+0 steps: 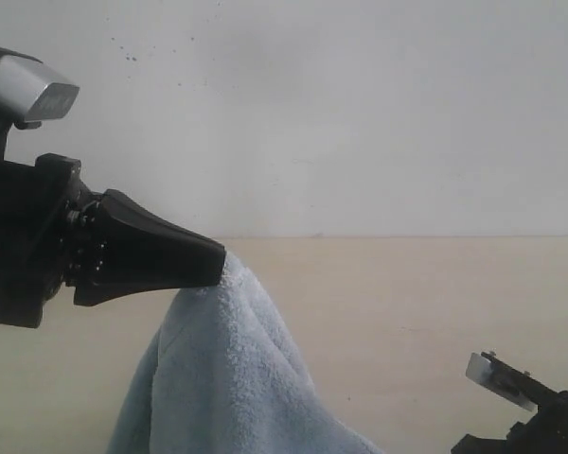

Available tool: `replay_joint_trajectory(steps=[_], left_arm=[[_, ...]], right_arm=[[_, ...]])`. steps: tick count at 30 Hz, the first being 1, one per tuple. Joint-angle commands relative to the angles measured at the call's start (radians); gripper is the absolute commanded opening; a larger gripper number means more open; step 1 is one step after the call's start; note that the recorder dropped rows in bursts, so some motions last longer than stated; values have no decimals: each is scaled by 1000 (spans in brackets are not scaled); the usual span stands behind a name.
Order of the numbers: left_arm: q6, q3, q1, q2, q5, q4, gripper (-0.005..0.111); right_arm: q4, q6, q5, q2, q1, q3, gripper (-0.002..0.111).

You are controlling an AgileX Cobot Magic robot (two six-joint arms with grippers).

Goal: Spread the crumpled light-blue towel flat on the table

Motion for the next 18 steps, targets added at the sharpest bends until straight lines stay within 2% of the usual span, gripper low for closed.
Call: replay_joint_trajectory(steps=[1, 4, 9, 15, 18], left_arm=[[1, 5, -3, -7, 31, -23, 4], [1, 5, -3, -7, 43, -23, 4], [1, 5, -3, -7, 48, 10, 4], [1, 5, -3, -7, 82, 32, 4], [1, 5, -3, -7, 82, 32, 4]], right_arm=[[45, -17, -49, -2, 1, -6, 62], [72, -49, -50, -2, 22, -6, 62], [73, -117, -123, -2, 211, -26, 62], [74, -117, -215, -2, 271, -30, 61], [74, -107, -197, -2, 271, -30, 32]])
